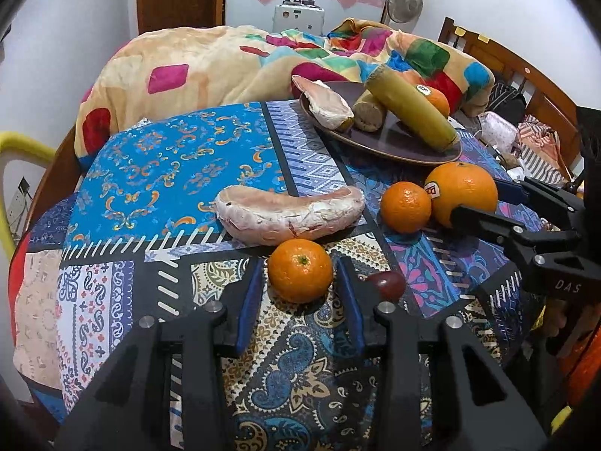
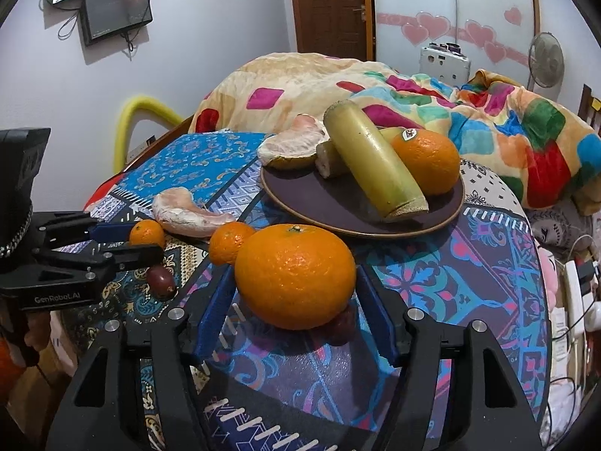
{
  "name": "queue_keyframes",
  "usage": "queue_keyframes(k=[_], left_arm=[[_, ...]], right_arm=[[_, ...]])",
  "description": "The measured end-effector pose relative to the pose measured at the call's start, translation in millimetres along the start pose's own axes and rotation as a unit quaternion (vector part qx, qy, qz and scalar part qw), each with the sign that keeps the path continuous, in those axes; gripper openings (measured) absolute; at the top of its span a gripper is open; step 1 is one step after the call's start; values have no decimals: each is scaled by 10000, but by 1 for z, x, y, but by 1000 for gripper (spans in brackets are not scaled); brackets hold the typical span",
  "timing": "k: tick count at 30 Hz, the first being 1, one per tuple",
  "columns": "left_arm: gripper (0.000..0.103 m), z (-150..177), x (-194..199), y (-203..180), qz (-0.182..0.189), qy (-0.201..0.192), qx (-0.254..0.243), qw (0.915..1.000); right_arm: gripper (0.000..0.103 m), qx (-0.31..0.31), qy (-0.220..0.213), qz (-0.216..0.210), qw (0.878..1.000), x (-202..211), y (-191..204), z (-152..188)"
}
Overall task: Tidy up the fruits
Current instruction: 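Grasp a large orange with the right tool while the left tool grasps a small mandarin, then lower the orange onto the plate with the right tool while the left tool places the mandarin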
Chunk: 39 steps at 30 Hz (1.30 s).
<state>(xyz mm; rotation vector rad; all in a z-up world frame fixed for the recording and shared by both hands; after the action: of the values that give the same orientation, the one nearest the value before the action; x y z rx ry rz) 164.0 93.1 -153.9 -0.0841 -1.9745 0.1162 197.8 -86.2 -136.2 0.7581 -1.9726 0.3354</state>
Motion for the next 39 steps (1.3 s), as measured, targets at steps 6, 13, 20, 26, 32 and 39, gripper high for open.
queue_keyframes(k=[6, 13, 20, 26, 32, 39], left_arm=[[33, 1, 3, 1, 42, -59, 12, 10000], [33, 4, 21, -5, 41, -274, -93, 9996], [33, -5, 42, -10, 27, -550, -163, 9983], [33, -19, 53, -12, 51, -754, -200, 9969], [33, -34, 50, -11, 69, -820, -206, 9964], [33, -44, 35, -8, 80, -747, -208, 9970]], right_arm=[[60, -15, -50, -59, 10000, 2, 0, 2], [59, -38, -107, -103, 9999, 5, 2, 1], [59, -41, -326, -88, 9994, 22, 2, -7], [59, -46, -505, 23, 9987, 28, 0, -22], [59, -31, -484, 191, 9986, 18, -5, -41], [59, 7, -303, 246, 9992, -4, -8, -57]])
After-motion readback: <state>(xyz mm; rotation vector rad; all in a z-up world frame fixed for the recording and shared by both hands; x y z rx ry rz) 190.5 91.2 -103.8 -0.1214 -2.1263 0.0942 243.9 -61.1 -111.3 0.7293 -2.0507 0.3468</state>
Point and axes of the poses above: each gripper's, at about its wrist camera, not at the fingertips, and x roughly against the way its jaws point, y to its left, z to its underside, the point moved 1 cm from there along -x, roughly the way its jaws point, and after that the axes turned 15 degrees about y, right-handed, at the moved point
